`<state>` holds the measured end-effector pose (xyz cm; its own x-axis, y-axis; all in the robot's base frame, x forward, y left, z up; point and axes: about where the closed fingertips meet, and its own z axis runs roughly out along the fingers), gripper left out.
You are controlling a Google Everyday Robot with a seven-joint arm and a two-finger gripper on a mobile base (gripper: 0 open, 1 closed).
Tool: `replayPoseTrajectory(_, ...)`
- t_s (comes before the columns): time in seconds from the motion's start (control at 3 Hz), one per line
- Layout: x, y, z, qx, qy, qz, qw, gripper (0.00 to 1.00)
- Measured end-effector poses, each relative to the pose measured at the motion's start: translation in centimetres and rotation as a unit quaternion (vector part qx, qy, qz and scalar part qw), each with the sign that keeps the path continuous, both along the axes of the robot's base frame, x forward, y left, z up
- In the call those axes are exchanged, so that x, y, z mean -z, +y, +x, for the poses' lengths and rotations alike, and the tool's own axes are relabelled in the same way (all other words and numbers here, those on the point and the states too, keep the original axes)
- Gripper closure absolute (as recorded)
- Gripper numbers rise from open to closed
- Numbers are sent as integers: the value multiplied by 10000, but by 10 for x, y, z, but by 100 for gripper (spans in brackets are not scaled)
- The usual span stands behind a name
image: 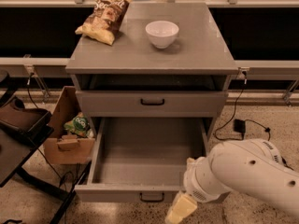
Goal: Close middle drawer
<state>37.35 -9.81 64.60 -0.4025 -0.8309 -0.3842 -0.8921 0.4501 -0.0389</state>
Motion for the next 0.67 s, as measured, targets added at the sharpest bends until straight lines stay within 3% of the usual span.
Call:
replayPoseTrajectory(0.33,7,2,-2,-56,108,74,9999,0)
replayPoseTrajectory(0.67,42,8,3,31,304,260,9992,0)
